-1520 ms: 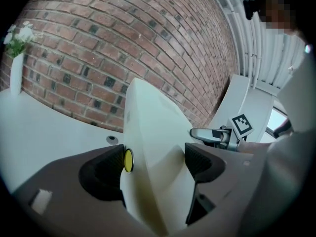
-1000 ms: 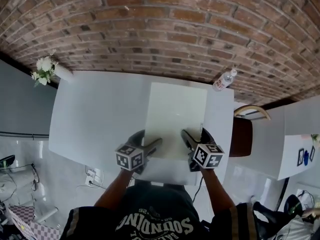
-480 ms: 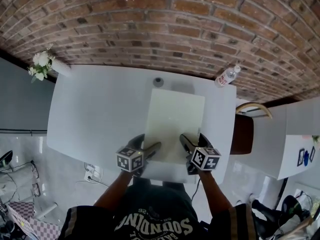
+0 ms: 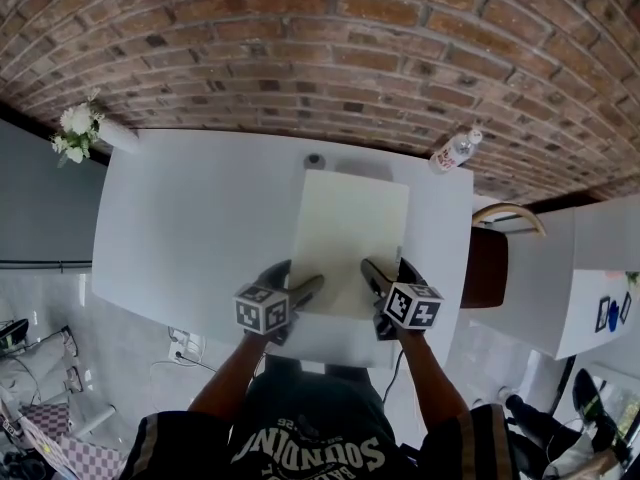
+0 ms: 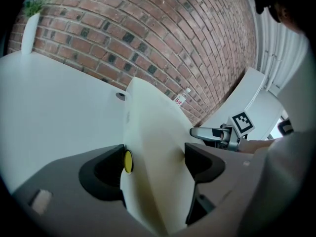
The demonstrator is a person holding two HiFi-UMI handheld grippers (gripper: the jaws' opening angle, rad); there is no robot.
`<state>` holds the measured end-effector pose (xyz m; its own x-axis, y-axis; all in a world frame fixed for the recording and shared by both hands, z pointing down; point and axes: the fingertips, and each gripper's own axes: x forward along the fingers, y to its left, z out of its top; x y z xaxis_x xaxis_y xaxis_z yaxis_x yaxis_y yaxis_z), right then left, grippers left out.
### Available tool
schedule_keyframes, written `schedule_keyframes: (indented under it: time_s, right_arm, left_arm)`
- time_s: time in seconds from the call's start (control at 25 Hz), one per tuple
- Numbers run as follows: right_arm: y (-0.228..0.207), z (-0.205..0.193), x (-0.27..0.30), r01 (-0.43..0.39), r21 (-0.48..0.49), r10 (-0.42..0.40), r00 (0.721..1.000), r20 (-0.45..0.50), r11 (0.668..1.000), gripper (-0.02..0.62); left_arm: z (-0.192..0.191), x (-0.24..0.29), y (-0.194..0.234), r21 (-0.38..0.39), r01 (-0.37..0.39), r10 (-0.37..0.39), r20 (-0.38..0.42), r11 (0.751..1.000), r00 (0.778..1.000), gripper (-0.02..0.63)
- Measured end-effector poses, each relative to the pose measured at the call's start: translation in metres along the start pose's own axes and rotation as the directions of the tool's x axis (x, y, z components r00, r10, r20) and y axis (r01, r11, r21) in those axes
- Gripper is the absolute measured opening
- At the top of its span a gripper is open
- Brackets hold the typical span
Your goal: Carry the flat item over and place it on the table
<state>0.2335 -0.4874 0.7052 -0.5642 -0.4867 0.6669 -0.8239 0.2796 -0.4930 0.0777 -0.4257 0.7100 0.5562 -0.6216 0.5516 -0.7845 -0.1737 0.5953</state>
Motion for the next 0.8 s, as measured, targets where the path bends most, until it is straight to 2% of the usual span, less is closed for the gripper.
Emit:
schedule_keyframes:
  time_s: [0.52, 0.8]
  right_arm:
    - [-0.004, 0.034, 0.035, 0.009, -0.009, -0.008, 1.0, 0.005, 1.0, 0.408]
    - [-0.003, 0.046, 0.053, 0.003, 0.004, -0.003, 1.0, -0.001, 1.0, 0.407]
  left_arm:
    - [0.034, 0.023, 0.024, -0.013, 0.002, -0.001, 0.02, 1.0, 1.0, 0.391]
    - [0.052, 0.03, 0.039, 0.016, 0.003, -0.003, 0.012, 1.0, 1.0, 0.391]
